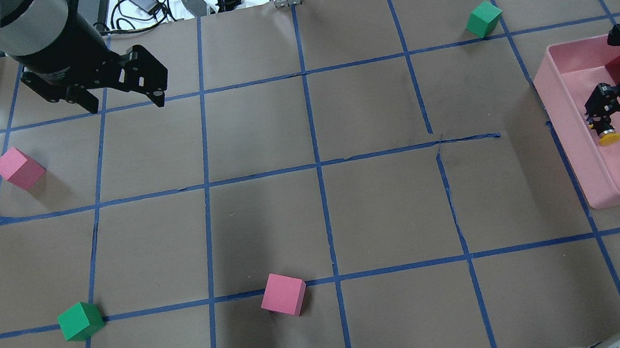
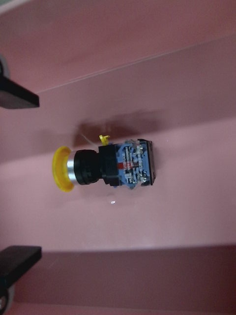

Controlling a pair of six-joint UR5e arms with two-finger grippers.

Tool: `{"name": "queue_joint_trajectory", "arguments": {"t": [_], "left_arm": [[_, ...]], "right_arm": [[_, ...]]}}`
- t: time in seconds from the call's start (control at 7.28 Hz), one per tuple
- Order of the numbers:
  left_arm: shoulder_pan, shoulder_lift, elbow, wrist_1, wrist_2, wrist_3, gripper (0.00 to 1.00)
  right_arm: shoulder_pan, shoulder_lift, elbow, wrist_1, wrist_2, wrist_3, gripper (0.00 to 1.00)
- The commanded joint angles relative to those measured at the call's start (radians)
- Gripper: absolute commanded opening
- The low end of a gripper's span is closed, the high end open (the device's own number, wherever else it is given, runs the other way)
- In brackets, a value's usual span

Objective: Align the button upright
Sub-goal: 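Move the right gripper over the pink tray and lower onto the yellow button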

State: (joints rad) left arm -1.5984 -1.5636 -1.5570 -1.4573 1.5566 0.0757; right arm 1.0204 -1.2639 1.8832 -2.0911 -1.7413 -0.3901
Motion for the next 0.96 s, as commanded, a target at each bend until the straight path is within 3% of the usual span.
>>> {"name": "queue_joint_trajectory", "arguments": {"t": [0.0, 0.41, 0.69, 0.82], "left_arm": [[0.000, 0.000, 0.000, 0.000, -0.001, 0.001, 1.00], [0.000, 0.000, 0.000, 0.000, -0.001, 0.001, 1.00], [0.000, 0.000, 0.000, -0.001, -0.001, 0.000, 1.00], [0.000, 0.000, 0.000, 0.000, -0.001, 0.001, 1.00]], "right_arm": [[-0.003, 0.037, 0.001, -0.017, -0.027, 0.001, 0.97], [-0.014, 0.052, 0.002, -0.020, -0.029, 0.002, 0.96], [-0.020, 0.064, 0.002, -0.020, -0.024, 0.004, 0.75], [-0.020, 0.066, 0.004, -0.018, -0.023, 0.005, 0.54]]}}
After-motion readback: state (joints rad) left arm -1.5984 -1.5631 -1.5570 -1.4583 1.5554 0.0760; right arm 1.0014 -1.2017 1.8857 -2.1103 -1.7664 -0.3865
